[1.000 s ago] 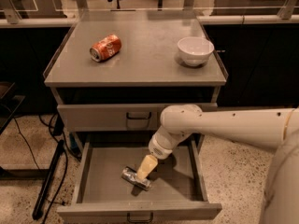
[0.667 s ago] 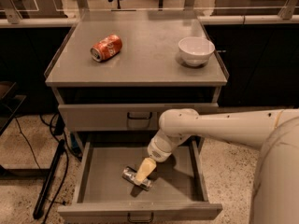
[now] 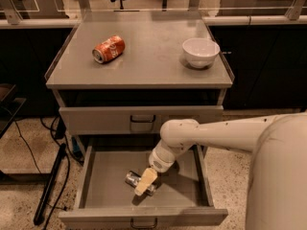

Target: Pick redbull can from middle drawer and place on counter

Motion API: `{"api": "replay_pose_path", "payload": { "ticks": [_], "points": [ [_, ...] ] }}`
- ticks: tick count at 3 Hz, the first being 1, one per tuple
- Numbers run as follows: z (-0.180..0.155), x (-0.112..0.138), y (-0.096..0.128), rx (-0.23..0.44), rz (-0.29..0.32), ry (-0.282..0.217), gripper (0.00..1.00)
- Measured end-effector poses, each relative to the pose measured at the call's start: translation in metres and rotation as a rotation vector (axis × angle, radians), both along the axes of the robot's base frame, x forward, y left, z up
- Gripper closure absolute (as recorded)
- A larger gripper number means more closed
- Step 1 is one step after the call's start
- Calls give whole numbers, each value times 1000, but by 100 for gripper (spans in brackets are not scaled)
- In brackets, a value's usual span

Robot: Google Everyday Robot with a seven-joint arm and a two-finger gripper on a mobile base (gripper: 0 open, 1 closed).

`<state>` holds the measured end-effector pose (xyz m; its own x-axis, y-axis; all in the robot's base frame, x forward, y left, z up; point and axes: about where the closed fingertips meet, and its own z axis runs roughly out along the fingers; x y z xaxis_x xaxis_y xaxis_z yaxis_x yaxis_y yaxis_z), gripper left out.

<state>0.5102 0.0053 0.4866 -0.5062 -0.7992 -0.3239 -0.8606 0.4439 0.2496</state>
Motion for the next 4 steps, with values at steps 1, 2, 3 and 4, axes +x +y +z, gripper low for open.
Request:
{"api": "replay_pose_path", "payload": {
  "ticks": [1,2,3,4],
  "points": [
    [-56,-9,7,8,-44,76,0],
    [-59,-9,9,9,-47,79,0],
    [-74,-5,18,20,-69,83,0],
    [-87,8,22,34,-103,75,0]
  ]
}}
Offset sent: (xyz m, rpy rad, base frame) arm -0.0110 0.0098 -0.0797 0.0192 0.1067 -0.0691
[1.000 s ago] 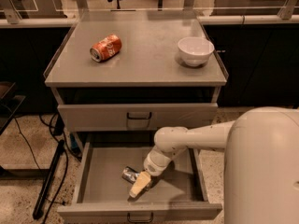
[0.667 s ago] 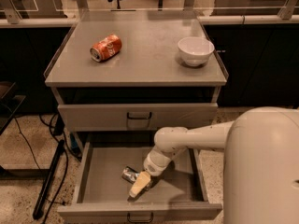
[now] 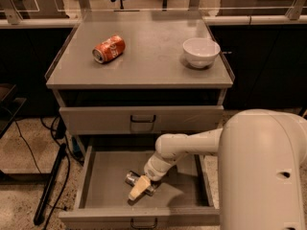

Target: Pick redbull can from middle drawer and place on counter

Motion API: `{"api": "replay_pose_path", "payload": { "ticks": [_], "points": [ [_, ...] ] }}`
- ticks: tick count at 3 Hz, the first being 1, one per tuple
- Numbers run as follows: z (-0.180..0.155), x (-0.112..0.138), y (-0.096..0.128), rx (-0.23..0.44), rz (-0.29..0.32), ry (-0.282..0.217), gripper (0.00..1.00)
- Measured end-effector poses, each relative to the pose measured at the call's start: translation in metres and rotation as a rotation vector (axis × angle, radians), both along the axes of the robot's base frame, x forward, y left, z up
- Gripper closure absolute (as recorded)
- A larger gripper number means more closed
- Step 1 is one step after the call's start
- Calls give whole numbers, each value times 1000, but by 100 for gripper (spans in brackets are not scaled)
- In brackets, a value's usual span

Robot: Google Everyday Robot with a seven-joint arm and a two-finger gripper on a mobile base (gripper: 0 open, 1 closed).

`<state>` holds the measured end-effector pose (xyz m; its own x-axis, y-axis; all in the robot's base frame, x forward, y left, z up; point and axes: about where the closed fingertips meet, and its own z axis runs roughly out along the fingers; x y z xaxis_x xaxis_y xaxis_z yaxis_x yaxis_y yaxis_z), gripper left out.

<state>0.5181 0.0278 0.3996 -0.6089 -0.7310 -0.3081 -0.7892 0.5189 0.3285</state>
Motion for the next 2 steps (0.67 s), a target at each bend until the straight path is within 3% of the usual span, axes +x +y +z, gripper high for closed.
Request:
{"api": "replay_pose_path", "payload": {
  "ticks": [2],
  "points": [
    [-26,10,0,11,-58,14,0]
  ]
}}
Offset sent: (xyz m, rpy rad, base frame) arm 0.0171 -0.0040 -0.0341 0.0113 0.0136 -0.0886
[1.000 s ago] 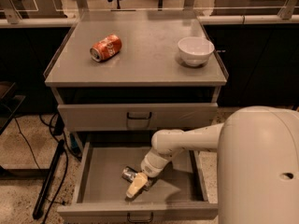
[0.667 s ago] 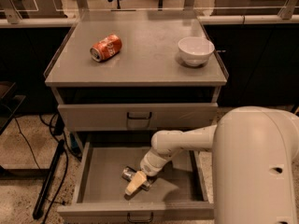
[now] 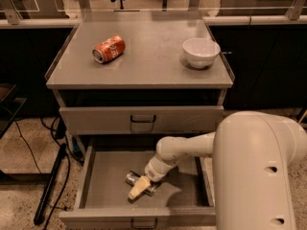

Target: Pick redbull can from middle drawer and place on counter

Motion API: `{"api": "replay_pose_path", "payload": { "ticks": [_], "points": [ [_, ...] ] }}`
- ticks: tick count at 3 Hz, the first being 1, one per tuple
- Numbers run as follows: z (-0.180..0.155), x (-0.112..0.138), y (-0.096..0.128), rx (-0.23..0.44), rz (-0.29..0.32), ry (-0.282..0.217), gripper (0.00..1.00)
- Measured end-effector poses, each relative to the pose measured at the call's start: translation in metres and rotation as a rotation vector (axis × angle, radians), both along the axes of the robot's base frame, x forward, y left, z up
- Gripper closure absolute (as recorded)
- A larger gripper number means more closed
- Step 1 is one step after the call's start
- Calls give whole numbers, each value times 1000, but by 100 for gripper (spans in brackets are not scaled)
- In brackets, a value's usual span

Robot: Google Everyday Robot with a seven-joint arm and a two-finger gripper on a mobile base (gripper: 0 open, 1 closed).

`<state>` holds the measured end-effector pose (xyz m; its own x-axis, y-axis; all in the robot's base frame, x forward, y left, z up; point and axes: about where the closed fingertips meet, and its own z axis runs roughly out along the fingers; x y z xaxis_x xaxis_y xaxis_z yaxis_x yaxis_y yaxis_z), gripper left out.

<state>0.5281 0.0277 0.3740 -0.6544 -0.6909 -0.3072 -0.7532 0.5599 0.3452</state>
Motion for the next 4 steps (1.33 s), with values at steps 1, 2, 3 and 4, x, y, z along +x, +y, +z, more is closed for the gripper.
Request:
{"api": "replay_pose_path", "payload": {
  "ticks": [1,2,3,4],
  "points": [
    [0,0,0,0,0,0,19],
    [0,0,0,0,0,0,50],
    [0,0,0,0,0,0,73],
    [0,0,0,0,0,0,96]
  ]
}}
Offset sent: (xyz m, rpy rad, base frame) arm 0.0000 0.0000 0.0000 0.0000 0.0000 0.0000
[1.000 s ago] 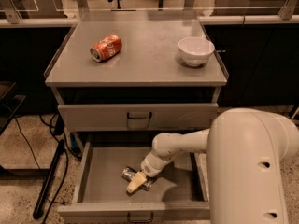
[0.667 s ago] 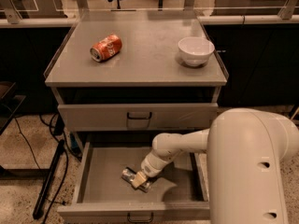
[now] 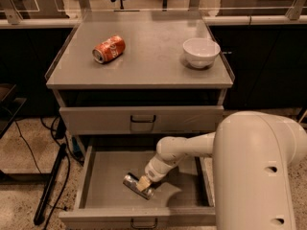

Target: Pick redbull can from middle drawer and place on counter

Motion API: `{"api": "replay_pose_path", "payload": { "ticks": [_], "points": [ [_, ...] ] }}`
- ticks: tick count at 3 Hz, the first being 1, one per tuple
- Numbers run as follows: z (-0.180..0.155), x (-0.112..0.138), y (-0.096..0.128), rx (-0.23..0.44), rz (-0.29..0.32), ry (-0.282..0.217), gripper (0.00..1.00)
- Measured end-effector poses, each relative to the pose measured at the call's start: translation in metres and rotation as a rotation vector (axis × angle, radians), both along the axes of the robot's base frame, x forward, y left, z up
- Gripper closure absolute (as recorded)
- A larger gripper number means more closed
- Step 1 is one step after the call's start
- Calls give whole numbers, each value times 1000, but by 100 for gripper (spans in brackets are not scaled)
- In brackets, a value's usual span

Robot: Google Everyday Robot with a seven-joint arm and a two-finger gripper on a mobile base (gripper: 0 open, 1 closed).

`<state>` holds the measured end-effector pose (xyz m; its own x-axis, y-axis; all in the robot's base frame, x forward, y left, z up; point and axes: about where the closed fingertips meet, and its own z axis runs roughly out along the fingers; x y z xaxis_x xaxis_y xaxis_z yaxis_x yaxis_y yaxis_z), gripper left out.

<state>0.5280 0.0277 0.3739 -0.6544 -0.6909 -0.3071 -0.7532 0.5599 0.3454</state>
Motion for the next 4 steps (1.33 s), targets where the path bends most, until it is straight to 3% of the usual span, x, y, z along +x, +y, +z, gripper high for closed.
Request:
{"api": "replay_pose_path", "payload": {
  "ticks": [1,2,4],
  "points": [
    [4,-1,-1,4,0,3,100],
    [29,-10,-7,29,2,21,100],
    [104,-29,-34,96,-23,-8,100]
  ]
}}
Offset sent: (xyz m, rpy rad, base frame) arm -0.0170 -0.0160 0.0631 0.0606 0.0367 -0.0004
